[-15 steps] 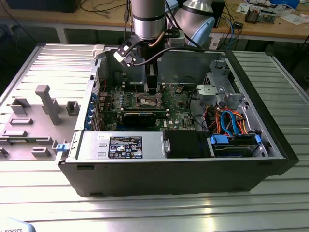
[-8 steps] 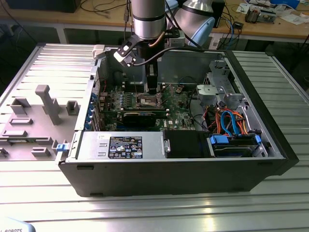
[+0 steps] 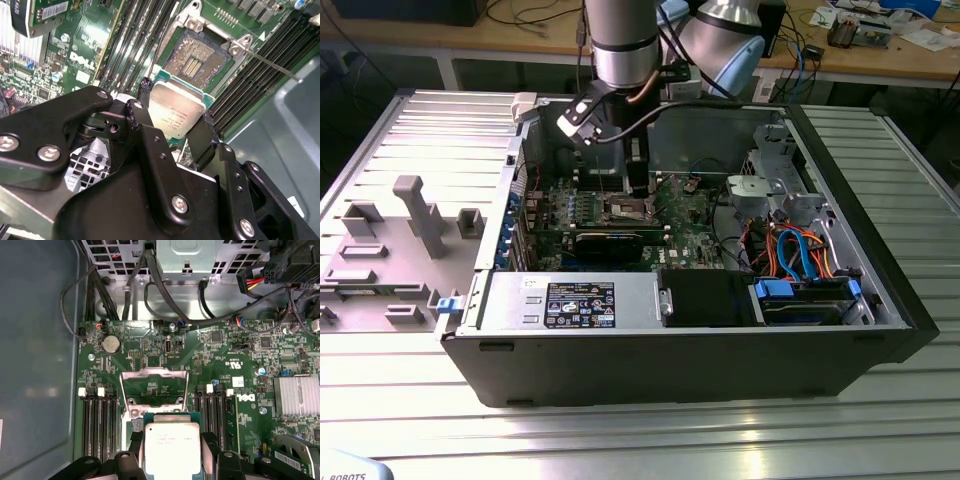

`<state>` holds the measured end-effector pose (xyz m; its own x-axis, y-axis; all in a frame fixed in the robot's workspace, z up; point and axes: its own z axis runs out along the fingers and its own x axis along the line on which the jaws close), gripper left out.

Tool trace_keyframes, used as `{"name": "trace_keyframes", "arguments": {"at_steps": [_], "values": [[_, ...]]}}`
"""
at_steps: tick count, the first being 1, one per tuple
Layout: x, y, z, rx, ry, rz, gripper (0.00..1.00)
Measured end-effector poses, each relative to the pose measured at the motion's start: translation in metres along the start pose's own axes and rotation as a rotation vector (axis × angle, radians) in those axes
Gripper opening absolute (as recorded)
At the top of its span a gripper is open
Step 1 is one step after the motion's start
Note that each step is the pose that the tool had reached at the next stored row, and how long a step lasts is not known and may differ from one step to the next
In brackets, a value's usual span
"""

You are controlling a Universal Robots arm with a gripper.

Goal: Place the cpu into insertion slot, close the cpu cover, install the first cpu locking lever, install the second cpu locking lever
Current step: 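Place the cpu into insertion slot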

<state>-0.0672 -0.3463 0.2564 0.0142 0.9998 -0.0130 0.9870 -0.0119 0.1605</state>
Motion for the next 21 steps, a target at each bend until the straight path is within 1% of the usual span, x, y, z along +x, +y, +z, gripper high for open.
{"name": "trace_keyframes", "arguments": {"at_steps": [1,2,7,10,12,13,14,15,16,17,18,20,21], "values": [[0.0000,-0.0001,0.0003,-0.0073,0.0000,0.000,0.54],[0.0000,-0.0001,0.0006,-0.0181,0.0003,0.000,0.54],[0.0000,-0.0012,0.0018,-0.0620,0.0007,0.001,0.54],[0.0001,-0.0014,0.0020,-0.0655,0.0010,0.001,0.54],[0.0000,-0.0042,0.0019,-0.0662,0.0009,0.001,0.54],[0.0000,-0.0046,0.0022,-0.0650,0.0009,0.001,0.54],[0.0000,-0.0047,0.0026,-0.0612,0.0008,0.001,0.54],[0.0000,-0.0049,0.0031,-0.0497,0.0006,0.001,0.54],[0.0000,-0.0049,0.0032,-0.0351,0.0003,0.001,0.54],[0.0000,-0.0050,0.0036,-0.0176,0.0002,0.000,0.54],[0.0000,-0.0052,0.0047,-0.0132,0.0002,0.000,0.54],[0.0000,-0.0066,0.0085,-0.0129,0.0002,0.000,0.54],[0.0001,-0.0086,0.0118,-0.0129,0.0008,-0.001,0.54]]}}
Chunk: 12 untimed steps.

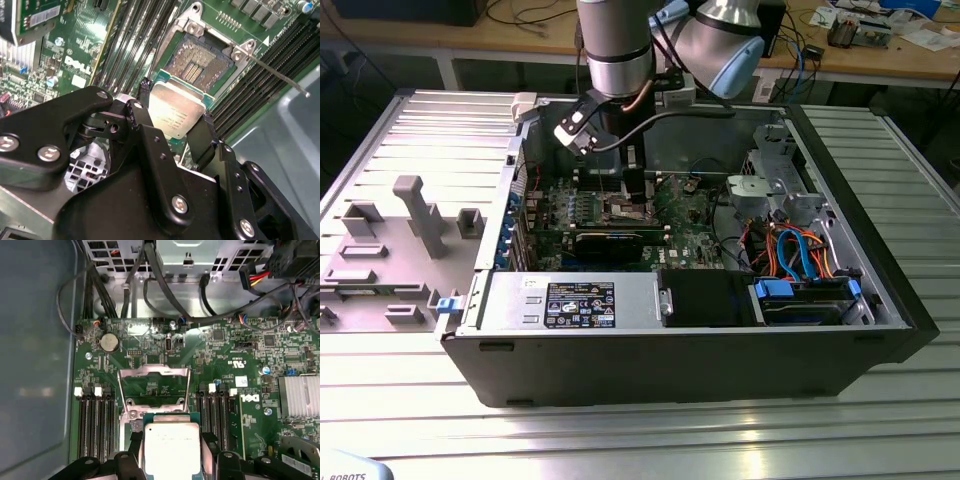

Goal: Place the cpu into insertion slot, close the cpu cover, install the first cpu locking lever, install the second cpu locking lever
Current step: 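Place the cpu into insertion slot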

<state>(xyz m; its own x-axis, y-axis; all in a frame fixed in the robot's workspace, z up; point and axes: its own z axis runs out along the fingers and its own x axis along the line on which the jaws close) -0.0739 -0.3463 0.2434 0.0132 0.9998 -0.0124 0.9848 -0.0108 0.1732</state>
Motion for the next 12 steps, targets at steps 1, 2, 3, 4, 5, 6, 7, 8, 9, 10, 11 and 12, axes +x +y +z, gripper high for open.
{"name": "trace_keyframes", "arguments": {"at_steps": [1,2,3,4,5,6,7,8,9,10,11,12], "values": [[0.0000,-0.0017,0.0013,-0.0001,0.0007,-0.002,0.54],[0.0000,-0.0029,0.0027,0.0000,0.0018,-0.008,0.54],[0.0000,-0.0042,0.0043,0.0001,0.0034,-0.016,0.54],[0.0000,-0.0052,0.0056,0.0002,0.0043,-0.021,0.54],[0.0001,-0.0064,0.0079,0.0006,0.0048,-0.024,0.54],[0.0003,-0.0073,0.0101,0.0012,0.0048,-0.024,0.54],[0.0004,-0.0077,0.0116,0.0019,0.0049,-0.024,0.54],[0.0005,-0.0080,0.0128,0.0029,0.0048,-0.024,0.54],[0.0007,-0.0086,0.0146,0.0046,0.0048,-0.024,0.54],[0.0009,-0.0091,0.0159,0.0059,0.0047,-0.024,0.54],[0.0013,-0.0093,0.0172,0.0077,0.0048,-0.024,0.54],[0.0018,-0.0096,0.0187,0.0112,0.0048,-0.024,0.54]]}}
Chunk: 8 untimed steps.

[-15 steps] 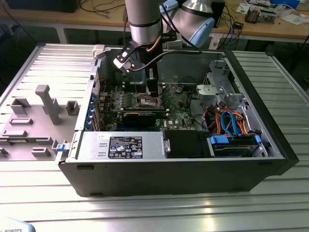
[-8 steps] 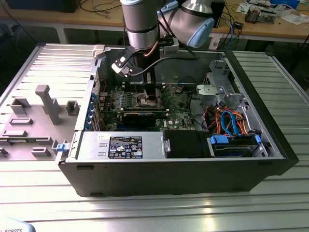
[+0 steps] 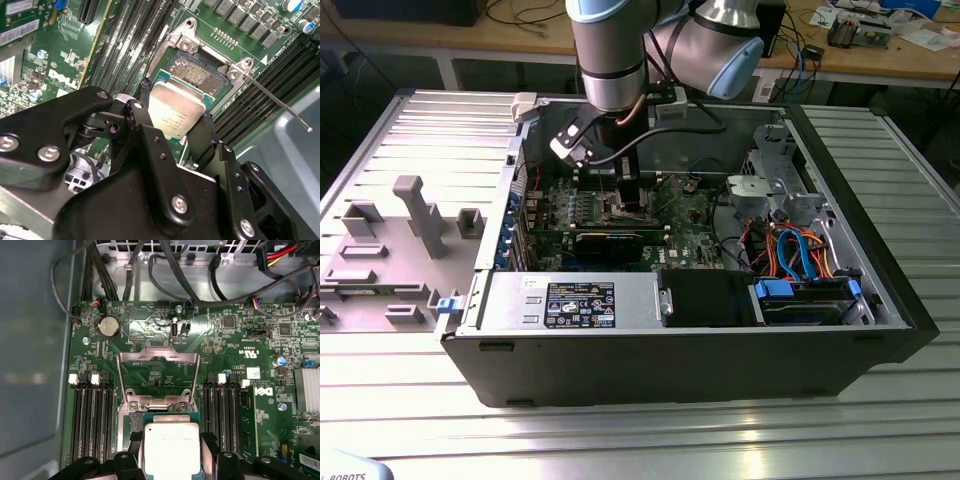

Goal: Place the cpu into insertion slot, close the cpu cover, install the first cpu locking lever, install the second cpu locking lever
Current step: 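Place the cpu into insertion slot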

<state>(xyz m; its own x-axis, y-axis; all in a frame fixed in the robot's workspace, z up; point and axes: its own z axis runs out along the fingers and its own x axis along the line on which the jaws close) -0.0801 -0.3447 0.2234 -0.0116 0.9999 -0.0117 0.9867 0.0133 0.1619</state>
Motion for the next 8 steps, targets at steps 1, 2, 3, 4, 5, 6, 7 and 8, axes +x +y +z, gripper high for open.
{"name": "trace_keyframes", "arguments": {"at_steps": [1,2,3,4,5,6,7,8], "values": [[0.0004,-0.0002,0.0010,0.0034,0.0001,0.000,0.54],[0.0005,-0.0004,0.0014,0.0057,0.0002,0.000,0.54],[0.0004,-0.0006,0.0014,0.0078,0.0003,0.000,0.54],[0.0004,-0.0005,0.0015,0.0079,0.0004,0.000,0.54],[0.0005,-0.0005,0.0016,0.0077,0.0006,0.000,0.54],[0.0005,-0.0005,0.0016,0.0077,0.0006,0.000,0.54],[0.0004,-0.0006,0.0017,0.0077,0.0007,0.000,0.54],[0.0004,-0.0007,0.0020,0.0076,0.0012,0.000,0.54]]}}
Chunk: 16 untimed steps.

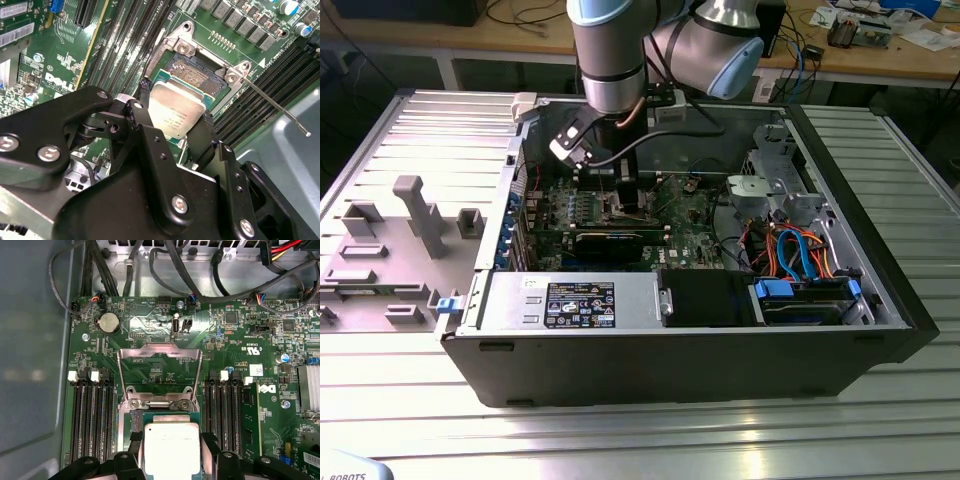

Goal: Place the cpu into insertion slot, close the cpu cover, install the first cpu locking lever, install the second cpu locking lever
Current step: 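Place the cpu into insertion slot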

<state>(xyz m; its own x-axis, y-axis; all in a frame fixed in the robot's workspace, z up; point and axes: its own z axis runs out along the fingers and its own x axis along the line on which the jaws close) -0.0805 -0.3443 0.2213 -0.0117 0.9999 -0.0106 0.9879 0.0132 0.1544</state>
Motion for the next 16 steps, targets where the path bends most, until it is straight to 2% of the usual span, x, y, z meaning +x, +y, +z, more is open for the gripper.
{"name": "trace_keyframes", "arguments": {"at_steps": [7,16], "values": [[0.0002,-0.0037,0.0057,0.0003,0.0023,0.000,0.54],[0.0003,-0.0037,0.0058,0.0002,0.0019,0.001,0.54]]}}
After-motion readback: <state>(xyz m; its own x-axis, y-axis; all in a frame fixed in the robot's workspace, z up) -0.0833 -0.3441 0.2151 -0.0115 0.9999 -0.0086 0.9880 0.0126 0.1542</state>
